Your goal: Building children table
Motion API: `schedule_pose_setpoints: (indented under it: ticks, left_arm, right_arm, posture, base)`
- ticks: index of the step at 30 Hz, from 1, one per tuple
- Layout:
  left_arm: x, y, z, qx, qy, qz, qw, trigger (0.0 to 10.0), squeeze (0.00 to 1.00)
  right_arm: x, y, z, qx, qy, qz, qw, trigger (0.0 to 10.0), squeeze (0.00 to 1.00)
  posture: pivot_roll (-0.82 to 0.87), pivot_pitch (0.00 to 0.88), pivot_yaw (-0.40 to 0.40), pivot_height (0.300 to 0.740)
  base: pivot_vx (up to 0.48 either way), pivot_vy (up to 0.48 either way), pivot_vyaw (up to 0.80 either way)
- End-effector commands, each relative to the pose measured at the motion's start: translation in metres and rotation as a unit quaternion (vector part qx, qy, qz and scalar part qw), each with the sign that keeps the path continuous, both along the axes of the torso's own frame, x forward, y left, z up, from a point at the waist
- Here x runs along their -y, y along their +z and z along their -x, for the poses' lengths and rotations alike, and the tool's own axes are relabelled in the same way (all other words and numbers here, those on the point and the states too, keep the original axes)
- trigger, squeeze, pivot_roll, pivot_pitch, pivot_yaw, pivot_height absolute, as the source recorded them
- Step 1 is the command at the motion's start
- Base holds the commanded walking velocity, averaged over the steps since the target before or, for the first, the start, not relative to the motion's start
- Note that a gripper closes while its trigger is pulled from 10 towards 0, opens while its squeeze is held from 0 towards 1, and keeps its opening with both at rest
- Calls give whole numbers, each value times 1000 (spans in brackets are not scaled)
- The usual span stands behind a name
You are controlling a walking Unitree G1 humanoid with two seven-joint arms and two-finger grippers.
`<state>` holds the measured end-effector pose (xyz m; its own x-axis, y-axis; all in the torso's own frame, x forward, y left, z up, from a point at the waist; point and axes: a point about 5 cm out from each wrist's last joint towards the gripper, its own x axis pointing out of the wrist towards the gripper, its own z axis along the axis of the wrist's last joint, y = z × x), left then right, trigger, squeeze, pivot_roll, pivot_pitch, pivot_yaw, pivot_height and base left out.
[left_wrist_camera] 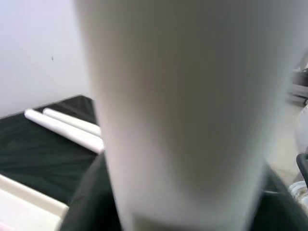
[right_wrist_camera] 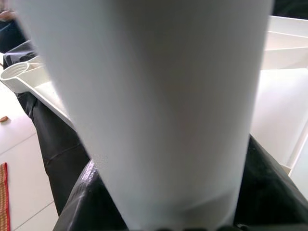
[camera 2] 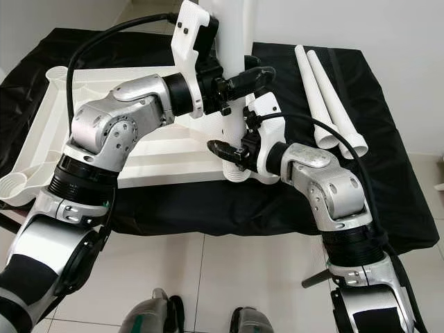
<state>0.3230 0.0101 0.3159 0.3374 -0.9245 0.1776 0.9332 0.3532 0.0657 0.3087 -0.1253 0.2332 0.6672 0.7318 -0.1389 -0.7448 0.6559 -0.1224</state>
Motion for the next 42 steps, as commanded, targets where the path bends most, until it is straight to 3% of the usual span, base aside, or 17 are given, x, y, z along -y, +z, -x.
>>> schedule_pose_setpoints:
  ticks: [1, 10, 11, 15, 21, 26, 30, 36, 39, 42]
  left_arm:
    - [3, -2, 4, -14, -36, 1, 999, 10000, 1000]
    - [0, 1, 3, -20, -30, 16, 999, 10000, 1000]
    - [-2, 2, 0, -22, -12, 21, 999, 10000, 0]
    - [-5, 4, -2, -28, -1, 32, 999, 10000, 0]
    - [-24, 3, -13, -71, 49, 75, 993, 10000, 0]
    - [-33, -2, -12, -88, 64, 92, 990, 10000, 0]
    - [-35, -6, -11, -90, 68, 93, 989, 10000, 0]
    - [-32, -39, -3, -100, 86, 65, 989, 10000, 0]
    - [-21, -71, 7, -101, 95, 12, 990, 10000, 0]
    - [-21, -71, 7, -101, 95, 12, 990, 10000, 0]
  right_arm:
    - [0, 5, 2, 19, -6, -11, 1000, 10000, 0]
    - [3, 5, -1, 26, -39, -44, 998, 10000, 0]
    - [7, 5, -4, 24, -57, -56, 996, 10000, 0]
    - [10, 4, -5, 23, -71, -64, 995, 10000, 0]
    - [24, 1, -12, 32, -136, -93, 986, 10000, 0]
    - [39, 0, -16, 53, -205, -108, 971, 10000, 0]
    - [43, -1, -16, 61, -221, -108, 967, 10000, 0]
    - [51, -7, -12, 76, -260, -119, 955, 10000, 0]
    - [55, -15, -10, 79, -289, -132, 945, 10000, 0]
    - [55, -15, -10, 79, -289, -132, 945, 10000, 0]
  posture:
    - [-29, 66, 26, 740]
    - [-29, 60, 26, 740]
    - [-24, 55, 24, 740]
    - [-22, 50, 23, 740]
    - [-11, 39, 16, 740]
    - [-5, 34, 9, 740]
    - [-4, 33, 8, 740]
    - [-9, 31, 13, 740]
    - [-7, 31, 13, 740]
    - [-7, 31, 13, 740]
  base:
    - [0, 0, 0]
    - [0, 0, 0]
    - [0, 0, 0]
    - [0, 0, 0]
    - [0, 0, 0]
    - [0, 0, 0]
    - [0, 0, 0]
    - [0, 0, 0]
    - [0, 0, 0]
    - [0, 0, 0]
